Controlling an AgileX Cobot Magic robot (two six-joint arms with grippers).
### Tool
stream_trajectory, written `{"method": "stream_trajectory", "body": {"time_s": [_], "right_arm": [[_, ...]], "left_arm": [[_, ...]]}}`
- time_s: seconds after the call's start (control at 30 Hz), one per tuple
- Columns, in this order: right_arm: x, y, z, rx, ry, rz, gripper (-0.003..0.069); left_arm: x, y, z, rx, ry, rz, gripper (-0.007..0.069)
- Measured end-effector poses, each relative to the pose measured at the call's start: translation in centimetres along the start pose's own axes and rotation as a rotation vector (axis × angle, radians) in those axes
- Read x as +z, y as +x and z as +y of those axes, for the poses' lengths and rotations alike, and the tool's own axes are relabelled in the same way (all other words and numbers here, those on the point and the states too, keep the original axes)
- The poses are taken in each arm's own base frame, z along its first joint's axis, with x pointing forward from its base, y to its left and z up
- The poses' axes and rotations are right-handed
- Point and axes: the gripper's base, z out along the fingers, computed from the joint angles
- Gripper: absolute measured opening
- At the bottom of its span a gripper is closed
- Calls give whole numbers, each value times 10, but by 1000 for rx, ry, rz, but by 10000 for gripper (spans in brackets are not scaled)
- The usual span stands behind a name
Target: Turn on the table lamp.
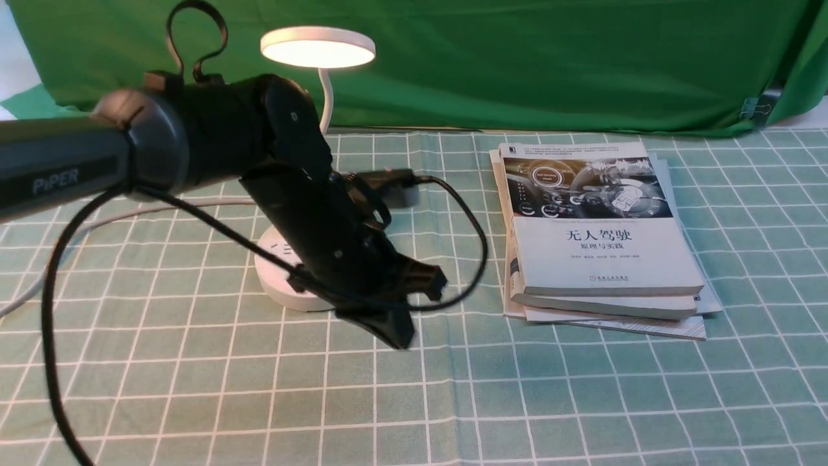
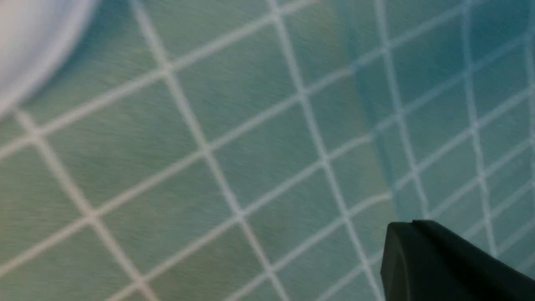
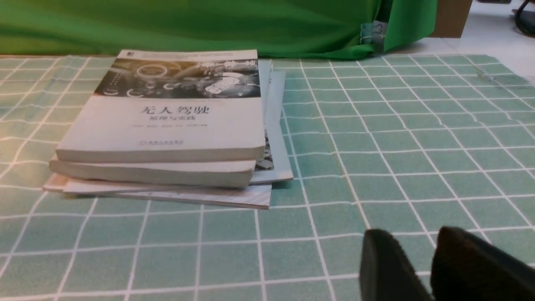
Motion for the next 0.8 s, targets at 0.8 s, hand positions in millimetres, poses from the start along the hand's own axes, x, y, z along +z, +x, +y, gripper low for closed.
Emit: {"method": "stream_trajectory", "body": {"time_s": [0.8], "right_arm": [[0,0,0,0,0,0,239]], "left_arm": [[-228,168,-103,809,-224,-1084,1]]}}
